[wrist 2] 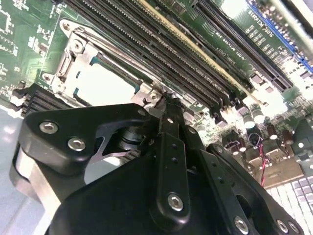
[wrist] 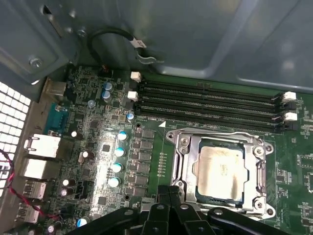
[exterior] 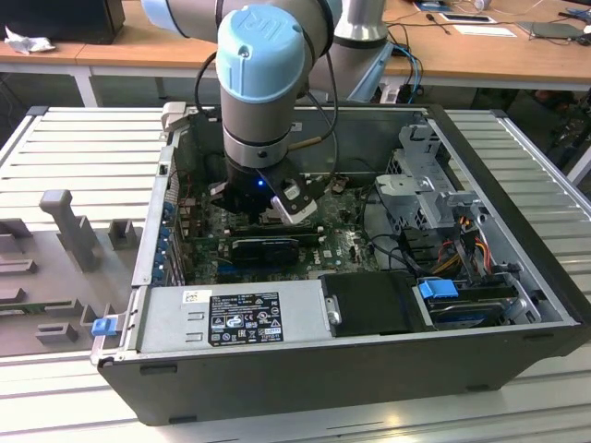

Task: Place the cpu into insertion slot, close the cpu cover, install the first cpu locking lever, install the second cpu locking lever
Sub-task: 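Install the second cpu locking lever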

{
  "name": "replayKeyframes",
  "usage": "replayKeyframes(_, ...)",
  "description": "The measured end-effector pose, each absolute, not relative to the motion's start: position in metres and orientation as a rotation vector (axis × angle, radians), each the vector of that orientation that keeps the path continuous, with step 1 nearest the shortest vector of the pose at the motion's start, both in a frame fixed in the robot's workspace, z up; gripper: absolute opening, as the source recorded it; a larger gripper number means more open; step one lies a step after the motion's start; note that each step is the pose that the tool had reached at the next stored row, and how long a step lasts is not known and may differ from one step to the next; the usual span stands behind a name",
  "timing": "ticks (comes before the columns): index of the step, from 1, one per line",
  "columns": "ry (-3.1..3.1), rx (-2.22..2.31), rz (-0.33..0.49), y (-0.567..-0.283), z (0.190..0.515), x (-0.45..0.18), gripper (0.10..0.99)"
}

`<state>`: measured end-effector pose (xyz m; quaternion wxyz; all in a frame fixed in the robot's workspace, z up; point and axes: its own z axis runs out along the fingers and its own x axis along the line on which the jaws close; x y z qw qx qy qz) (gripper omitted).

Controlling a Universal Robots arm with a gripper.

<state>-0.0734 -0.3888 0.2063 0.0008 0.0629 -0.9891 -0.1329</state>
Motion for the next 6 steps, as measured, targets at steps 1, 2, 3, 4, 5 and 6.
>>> replayKeyframes(1,-3.106,0.198,-0.417,-0.3888,0.2074,-0.0734,0.106)
replayKeyframes(2,-3.106,0.198,-0.417,-0.3888,0.209,-0.0734,0.106)
replayKeyframes(3,-3.106,0.198,-0.417,-0.3888,0.213,-0.0734,0.106)
replayKeyframes(4,-3.106,0.198,-0.417,-0.3888,0.2152,-0.0734,0.106)
replayKeyframes(5,-3.106,0.198,-0.417,-0.3888,0.2152,-0.0734,0.106)
replayKeyframes(6,-3.106,0.198,-0.417,-0.3888,0.2153,-0.0734,0.106)
